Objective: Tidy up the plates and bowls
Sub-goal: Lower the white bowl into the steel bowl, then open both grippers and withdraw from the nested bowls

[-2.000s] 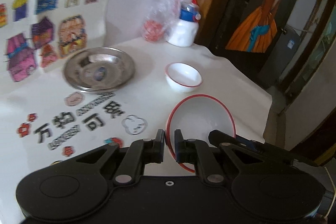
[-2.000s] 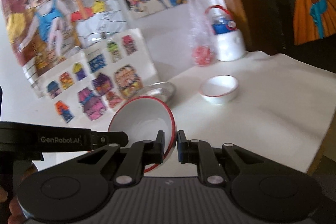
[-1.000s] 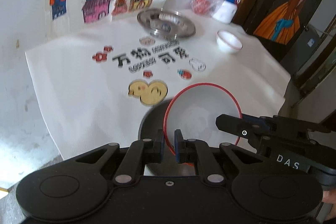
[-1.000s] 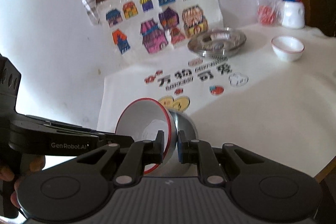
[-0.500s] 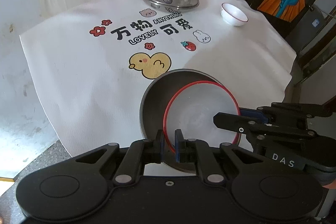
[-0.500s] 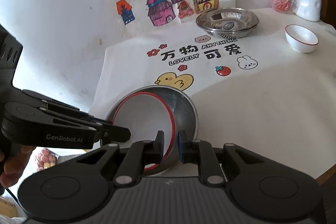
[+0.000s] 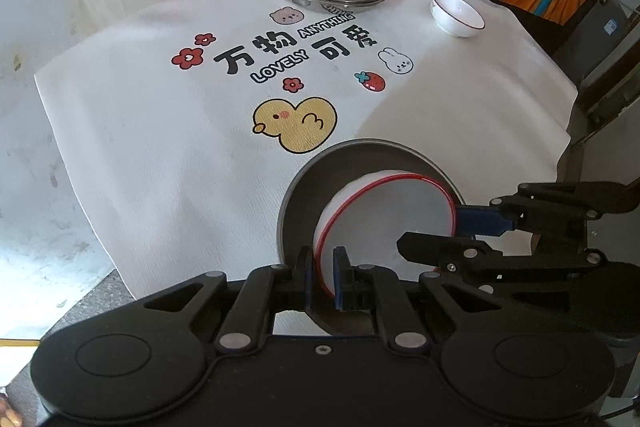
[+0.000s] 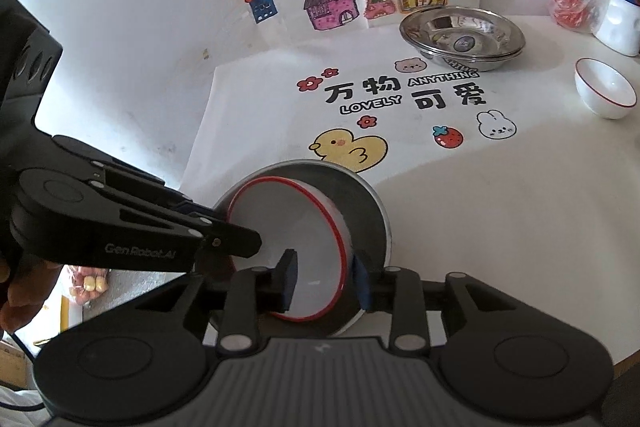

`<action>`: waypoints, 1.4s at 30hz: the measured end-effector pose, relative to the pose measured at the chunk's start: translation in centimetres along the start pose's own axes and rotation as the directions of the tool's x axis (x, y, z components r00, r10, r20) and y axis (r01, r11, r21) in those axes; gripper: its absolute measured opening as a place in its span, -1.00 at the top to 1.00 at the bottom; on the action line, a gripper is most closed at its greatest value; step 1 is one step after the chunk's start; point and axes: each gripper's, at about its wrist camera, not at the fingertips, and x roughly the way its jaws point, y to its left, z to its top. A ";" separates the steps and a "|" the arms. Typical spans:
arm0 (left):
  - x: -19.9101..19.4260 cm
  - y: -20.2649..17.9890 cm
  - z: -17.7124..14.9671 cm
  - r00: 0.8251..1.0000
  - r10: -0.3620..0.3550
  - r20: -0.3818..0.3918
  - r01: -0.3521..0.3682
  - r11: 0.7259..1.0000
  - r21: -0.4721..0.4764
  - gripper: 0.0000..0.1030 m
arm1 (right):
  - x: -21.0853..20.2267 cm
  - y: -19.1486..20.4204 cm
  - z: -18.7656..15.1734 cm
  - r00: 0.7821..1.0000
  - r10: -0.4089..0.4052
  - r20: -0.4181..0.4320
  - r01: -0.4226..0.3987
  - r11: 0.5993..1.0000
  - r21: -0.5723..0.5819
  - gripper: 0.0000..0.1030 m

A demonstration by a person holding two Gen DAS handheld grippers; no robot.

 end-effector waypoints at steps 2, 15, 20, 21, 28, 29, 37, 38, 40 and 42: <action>0.1 0.0 0.1 1.000 -0.001 -0.003 0.001 1.000 0.003 0.79 | -0.1 -0.2 0.2 1.000 0.005 0.000 -0.005 1.000 -0.001 0.29; -0.3 0.4 0.8 1.000 -0.017 0.003 0.017 1.000 -0.006 0.69 | -1.6 -0.7 1.4 0.996 0.044 0.074 -0.044 0.999 0.000 0.06; -1.2 0.9 0.8 0.999 -0.032 0.037 0.033 0.999 -0.020 0.58 | -2.5 -1.5 1.0 0.988 0.086 0.124 -0.089 0.996 0.015 -0.28; -1.5 1.0 0.7 0.998 -0.040 0.047 0.041 0.999 -0.023 0.56 | -2.8 -1.9 0.8 0.985 0.095 0.141 -0.099 0.995 0.022 -0.34; -3.0 0.8 1.3 0.989 -0.036 0.146 0.038 0.999 -0.015 -0.11 | -5.1 -5.1 -0.1 0.967 0.068 0.247 -0.089 0.993 0.075 -0.90; -3.1 0.6 1.6 0.987 -0.034 0.157 0.036 0.999 -0.011 -0.22 | -5.5 -5.8 -0.1 0.963 0.056 0.263 -0.082 0.993 0.089 -0.94; -2.3 -2.0 5.7 0.973 -0.032 0.228 0.027 0.999 0.022 -0.62 | -7.1 -12.2 0.0 0.932 -0.089 0.351 0.018 0.980 0.200 -0.99; -2.1 -2.5 6.2 0.971 -0.034 0.238 0.029 0.999 0.026 -0.68 | -7.2 -13.0 0.0 0.927 -0.110 0.358 0.036 0.977 0.208 -0.99; -1.4 -3.6 7.6 0.965 -0.037 0.260 0.032 0.999 0.023 -0.73 | -7.3 -14.9 0.1 0.918 -0.148 0.368 0.064 0.971 0.232 -0.99; -0.5 -4.6 9.1 0.964 -0.042 0.264 0.036 0.999 0.027 -0.73 | -7.4 -16.7 0.2 0.908 -0.189 0.373 0.100 0.964 0.246 -0.99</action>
